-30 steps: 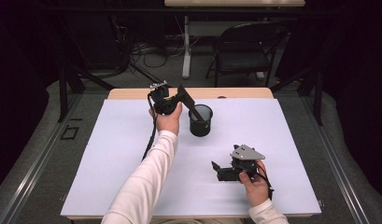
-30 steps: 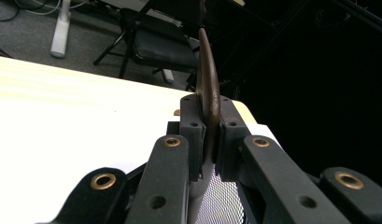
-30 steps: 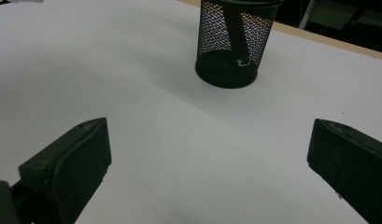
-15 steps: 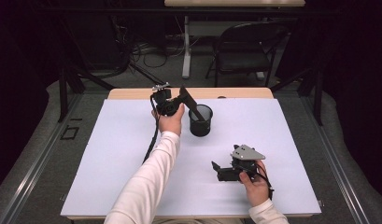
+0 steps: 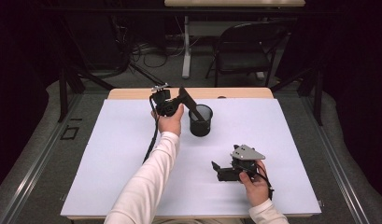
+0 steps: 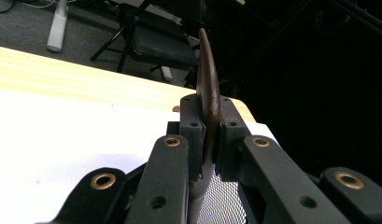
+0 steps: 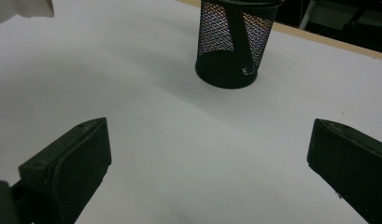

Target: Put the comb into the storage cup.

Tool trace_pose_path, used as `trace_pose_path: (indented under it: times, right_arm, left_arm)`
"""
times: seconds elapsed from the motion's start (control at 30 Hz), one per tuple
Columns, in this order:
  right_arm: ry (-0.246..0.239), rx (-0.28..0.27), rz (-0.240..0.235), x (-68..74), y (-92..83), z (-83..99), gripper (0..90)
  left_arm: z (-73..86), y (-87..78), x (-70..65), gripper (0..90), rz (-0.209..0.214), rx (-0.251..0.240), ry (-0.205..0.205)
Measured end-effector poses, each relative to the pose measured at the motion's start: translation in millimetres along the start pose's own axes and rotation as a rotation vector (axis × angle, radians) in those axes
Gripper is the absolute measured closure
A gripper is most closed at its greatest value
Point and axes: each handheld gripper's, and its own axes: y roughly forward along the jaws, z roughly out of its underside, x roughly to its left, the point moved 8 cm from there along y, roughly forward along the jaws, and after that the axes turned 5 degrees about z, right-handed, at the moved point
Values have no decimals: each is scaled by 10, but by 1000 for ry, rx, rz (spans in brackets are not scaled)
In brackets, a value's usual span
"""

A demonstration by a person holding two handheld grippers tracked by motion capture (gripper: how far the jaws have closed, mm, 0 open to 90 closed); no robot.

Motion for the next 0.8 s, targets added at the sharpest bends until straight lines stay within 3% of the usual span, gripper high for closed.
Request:
trace_pose_path:
  times: [0.3, 0.8]
  right_arm:
    - [-4, 1, -2, 3, 1, 2, 0]
    - [-3, 0, -1, 5, 3, 0, 0]
  left_arm:
    - [5, -17, 65, 839, -7, 4, -29]
    - [13, -32, 116, 838, -15, 1, -36]
